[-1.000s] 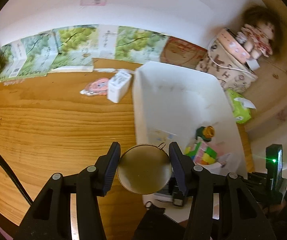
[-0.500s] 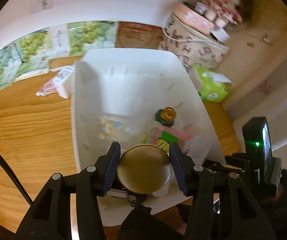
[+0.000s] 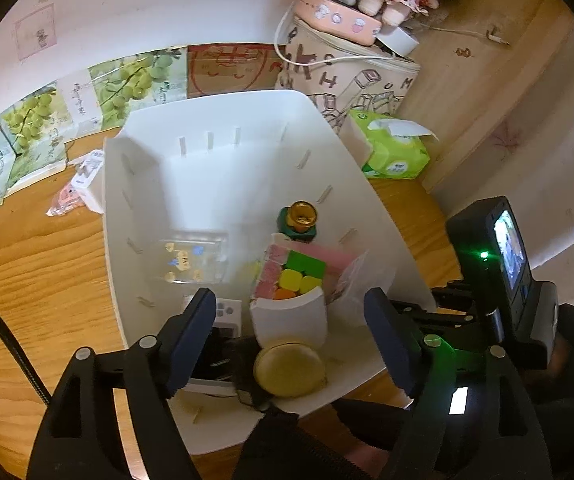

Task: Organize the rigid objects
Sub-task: 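Carry the beige tin into the tray and release it with the left tool, then move the left tool to the pink tape dispenser and grasp it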

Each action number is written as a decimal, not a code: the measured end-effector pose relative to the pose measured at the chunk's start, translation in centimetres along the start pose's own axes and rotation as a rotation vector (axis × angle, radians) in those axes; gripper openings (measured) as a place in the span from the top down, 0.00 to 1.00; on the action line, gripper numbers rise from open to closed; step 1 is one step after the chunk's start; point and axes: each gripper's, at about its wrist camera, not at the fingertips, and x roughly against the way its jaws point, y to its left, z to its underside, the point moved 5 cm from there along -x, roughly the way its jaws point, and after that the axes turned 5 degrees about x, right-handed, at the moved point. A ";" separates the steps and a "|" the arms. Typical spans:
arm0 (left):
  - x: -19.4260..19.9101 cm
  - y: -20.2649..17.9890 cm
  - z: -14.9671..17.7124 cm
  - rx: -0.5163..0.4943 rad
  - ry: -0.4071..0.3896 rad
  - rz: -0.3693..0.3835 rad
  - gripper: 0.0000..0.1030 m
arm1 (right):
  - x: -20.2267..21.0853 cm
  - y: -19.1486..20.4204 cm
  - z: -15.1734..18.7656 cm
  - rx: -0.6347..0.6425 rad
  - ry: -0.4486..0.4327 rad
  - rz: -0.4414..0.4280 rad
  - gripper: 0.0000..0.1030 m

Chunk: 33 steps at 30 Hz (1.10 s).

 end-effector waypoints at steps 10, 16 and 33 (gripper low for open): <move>1.7 5.2 -0.5 0.055 -0.047 -0.027 0.23 | -0.4 -0.6 0.1 -0.095 0.017 0.050 0.88; 2.8 9.4 -1.1 0.090 -0.045 -0.058 0.23 | -0.7 -0.8 0.0 -0.155 0.033 0.092 0.88; 1.3 21.0 -5.8 -0.044 -0.011 -0.144 0.23 | -1.4 0.3 -0.4 -0.260 0.089 0.208 0.87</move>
